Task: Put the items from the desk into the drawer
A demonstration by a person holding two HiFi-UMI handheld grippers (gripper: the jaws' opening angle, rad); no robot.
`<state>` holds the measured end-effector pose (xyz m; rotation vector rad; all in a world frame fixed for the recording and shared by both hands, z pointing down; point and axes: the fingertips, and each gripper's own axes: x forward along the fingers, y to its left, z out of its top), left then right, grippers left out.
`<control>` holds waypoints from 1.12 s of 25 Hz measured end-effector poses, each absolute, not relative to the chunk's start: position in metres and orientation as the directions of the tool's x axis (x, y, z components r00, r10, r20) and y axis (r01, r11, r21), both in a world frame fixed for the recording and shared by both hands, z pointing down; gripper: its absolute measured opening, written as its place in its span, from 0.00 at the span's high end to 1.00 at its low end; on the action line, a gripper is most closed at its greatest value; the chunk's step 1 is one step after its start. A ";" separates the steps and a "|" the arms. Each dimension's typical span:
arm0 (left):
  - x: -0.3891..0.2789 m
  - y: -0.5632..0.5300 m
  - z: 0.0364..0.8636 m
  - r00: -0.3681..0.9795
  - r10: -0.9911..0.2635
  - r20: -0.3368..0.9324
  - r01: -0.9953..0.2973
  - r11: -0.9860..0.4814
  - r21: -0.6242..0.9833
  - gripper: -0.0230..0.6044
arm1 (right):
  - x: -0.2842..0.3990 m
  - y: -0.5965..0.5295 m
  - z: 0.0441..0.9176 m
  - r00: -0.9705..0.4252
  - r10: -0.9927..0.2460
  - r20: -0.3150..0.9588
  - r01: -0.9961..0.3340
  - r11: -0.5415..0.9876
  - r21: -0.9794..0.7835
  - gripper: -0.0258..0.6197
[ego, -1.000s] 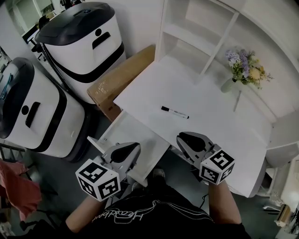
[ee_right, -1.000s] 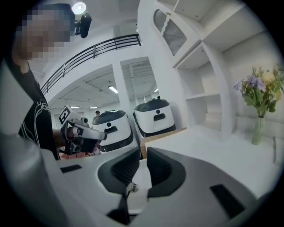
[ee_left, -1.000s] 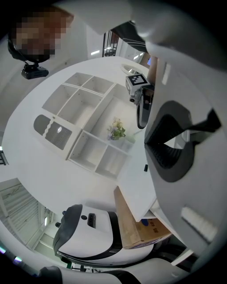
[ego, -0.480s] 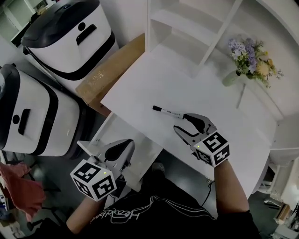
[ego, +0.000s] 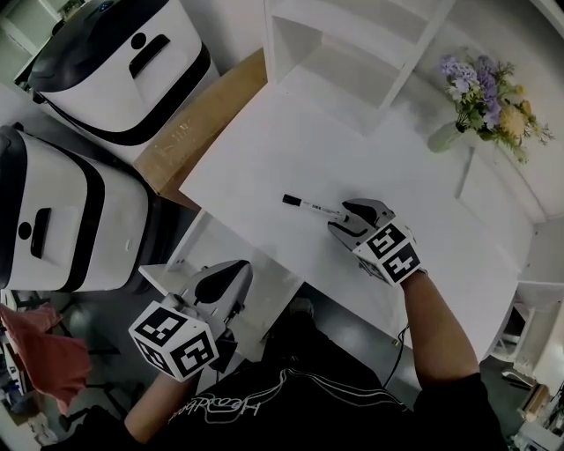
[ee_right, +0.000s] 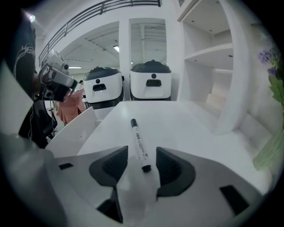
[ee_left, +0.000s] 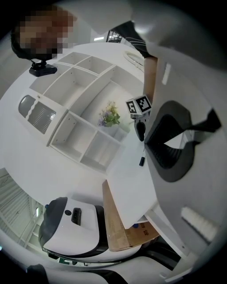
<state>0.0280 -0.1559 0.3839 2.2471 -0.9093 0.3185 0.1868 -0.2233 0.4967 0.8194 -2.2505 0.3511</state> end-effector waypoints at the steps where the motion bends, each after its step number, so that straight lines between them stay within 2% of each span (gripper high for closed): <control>1: 0.029 -0.157 0.386 0.723 -0.521 0.454 -0.690 -0.517 0.507 0.95 | 0.187 -0.224 0.501 -0.549 -0.445 0.707 -0.643 0.766 -0.018 0.67; 3: 0.031 -0.158 0.388 0.720 -0.520 0.459 -0.693 -0.510 0.510 0.95 | 0.188 -0.225 0.509 -0.542 -0.427 0.724 -0.630 0.776 -0.014 0.67; 11: 0.030 -0.158 0.392 0.722 -0.515 0.462 -0.691 -0.507 0.515 0.95 | 0.182 -0.222 0.514 -0.560 -0.394 0.729 -0.605 0.796 -0.034 0.80; 21: 0.018 -0.145 0.391 0.729 -0.510 0.457 -0.684 -0.519 0.512 0.95 | 0.182 -0.218 0.514 -0.524 -0.405 0.749 -0.638 0.770 -0.030 0.83; 28: 0.001 -0.125 0.386 0.733 -0.508 0.453 -0.680 -0.529 0.508 0.95 | 0.174 -0.208 0.499 -0.537 -0.479 0.694 -0.708 0.703 -0.062 0.84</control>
